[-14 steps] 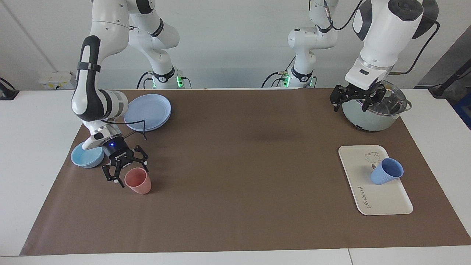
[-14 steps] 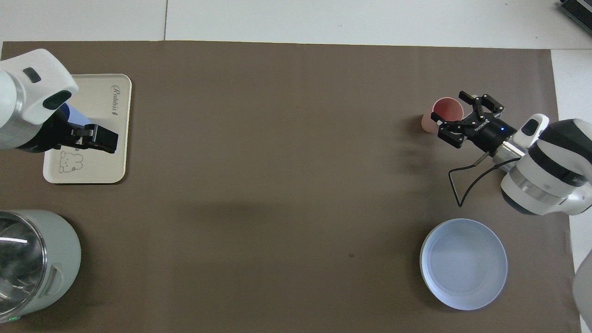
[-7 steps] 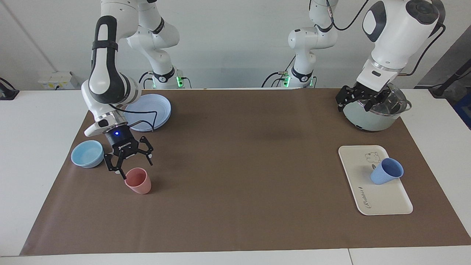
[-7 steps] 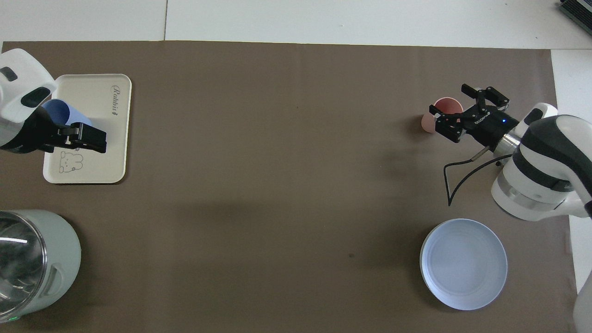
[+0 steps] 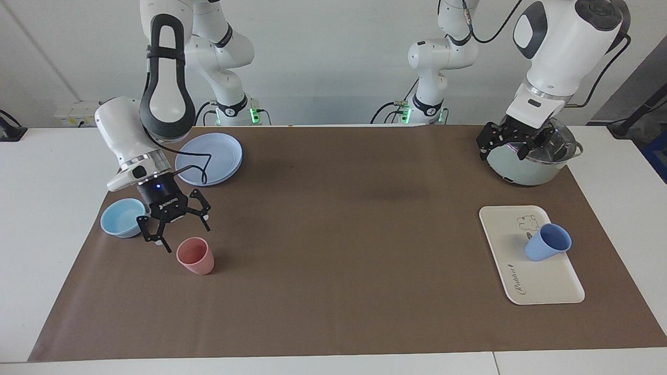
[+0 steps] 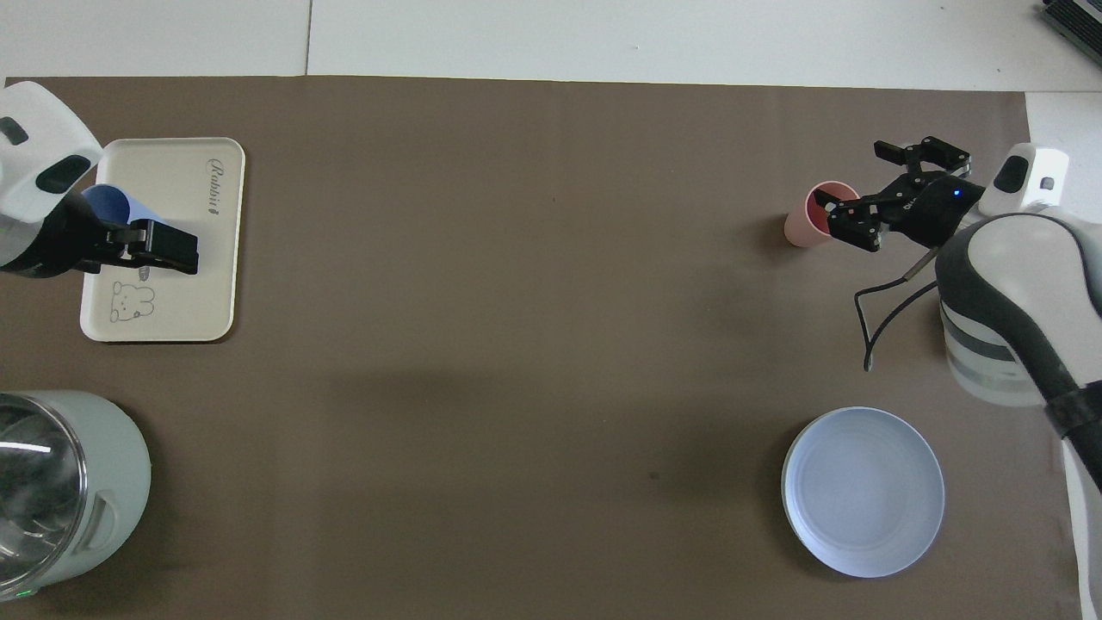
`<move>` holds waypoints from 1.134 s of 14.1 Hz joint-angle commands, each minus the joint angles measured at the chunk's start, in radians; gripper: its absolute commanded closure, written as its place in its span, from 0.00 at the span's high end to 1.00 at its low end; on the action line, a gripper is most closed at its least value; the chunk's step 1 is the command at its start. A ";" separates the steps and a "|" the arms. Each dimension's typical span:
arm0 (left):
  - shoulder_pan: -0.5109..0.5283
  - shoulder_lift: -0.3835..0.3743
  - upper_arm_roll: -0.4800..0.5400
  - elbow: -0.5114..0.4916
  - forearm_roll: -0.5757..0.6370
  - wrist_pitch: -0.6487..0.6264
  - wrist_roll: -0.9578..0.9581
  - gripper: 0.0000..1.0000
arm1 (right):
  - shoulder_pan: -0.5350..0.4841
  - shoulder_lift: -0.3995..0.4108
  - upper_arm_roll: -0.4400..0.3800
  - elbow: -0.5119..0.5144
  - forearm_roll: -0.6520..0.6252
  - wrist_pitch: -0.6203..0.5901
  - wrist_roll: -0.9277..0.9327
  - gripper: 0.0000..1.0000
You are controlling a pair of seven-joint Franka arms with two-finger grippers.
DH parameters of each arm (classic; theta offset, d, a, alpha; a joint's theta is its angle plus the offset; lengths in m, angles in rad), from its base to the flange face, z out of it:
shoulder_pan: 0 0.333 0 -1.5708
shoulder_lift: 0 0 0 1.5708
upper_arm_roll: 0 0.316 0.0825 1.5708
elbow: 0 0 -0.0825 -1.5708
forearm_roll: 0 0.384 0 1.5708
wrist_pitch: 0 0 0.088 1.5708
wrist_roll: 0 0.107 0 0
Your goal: Place cup on tray
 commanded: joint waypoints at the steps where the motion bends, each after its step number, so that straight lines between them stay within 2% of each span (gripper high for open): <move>1: 0.007 -0.011 -0.001 -0.014 -0.014 0.016 0.004 1.00 | -0.010 -0.060 -0.006 -0.008 -0.228 -0.076 0.234 1.00; 5: 0.019 -0.011 -0.001 -0.016 -0.014 0.022 0.004 1.00 | -0.049 -0.115 -0.009 0.037 -0.500 -0.259 0.580 1.00; 10: 0.021 -0.012 -0.001 -0.022 -0.014 0.024 0.010 1.00 | -0.069 -0.178 -0.006 0.098 -0.727 -0.533 1.144 1.00; 14: 0.021 -0.012 0.001 -0.019 -0.014 0.022 0.010 1.00 | -0.058 -0.172 0.005 0.245 -0.901 -0.814 1.381 1.00; 16: 0.019 -0.012 -0.001 -0.016 -0.014 0.016 0.010 1.00 | -0.060 -0.168 0.005 0.299 -0.935 -0.921 1.427 1.00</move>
